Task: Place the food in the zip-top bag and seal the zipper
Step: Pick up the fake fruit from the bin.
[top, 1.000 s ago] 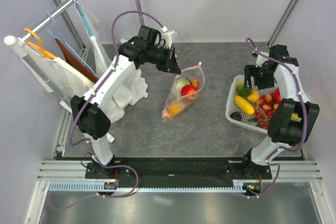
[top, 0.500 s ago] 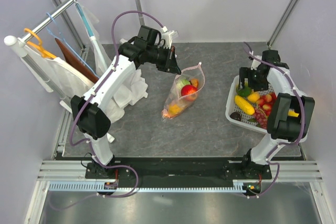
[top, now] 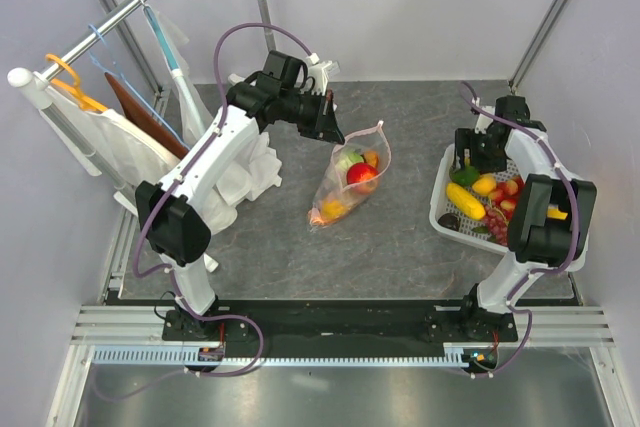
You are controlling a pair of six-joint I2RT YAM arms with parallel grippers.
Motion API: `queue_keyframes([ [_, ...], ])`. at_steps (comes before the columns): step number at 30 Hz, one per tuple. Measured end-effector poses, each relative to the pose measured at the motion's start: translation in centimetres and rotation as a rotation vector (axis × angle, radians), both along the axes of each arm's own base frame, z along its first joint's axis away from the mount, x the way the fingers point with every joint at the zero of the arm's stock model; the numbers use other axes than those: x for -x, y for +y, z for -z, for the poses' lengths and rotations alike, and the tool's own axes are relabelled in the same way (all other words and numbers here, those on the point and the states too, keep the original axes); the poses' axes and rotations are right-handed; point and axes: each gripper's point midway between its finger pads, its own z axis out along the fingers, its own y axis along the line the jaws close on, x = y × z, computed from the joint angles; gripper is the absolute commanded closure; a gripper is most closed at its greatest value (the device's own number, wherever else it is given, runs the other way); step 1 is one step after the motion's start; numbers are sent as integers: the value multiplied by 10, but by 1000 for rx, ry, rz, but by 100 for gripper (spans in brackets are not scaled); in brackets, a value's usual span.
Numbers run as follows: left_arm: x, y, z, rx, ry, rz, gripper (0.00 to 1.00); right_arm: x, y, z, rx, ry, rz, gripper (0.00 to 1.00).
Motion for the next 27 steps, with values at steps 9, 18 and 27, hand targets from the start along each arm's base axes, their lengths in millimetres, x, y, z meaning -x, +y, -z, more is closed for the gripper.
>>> queue_keyframes([
  [9, -2, 2, 0, 0, 0, -5, 98, 16, 2, -24, -8, 9, -16, 30],
  [18, -1, 2, 2, -2, 4, -5, 98, 8, 10, -123, -31, -190, -70, 34],
  [27, 1, 3, 9, -12, 23, -4, 98, 10, 99, -229, -243, -383, -355, 36],
])
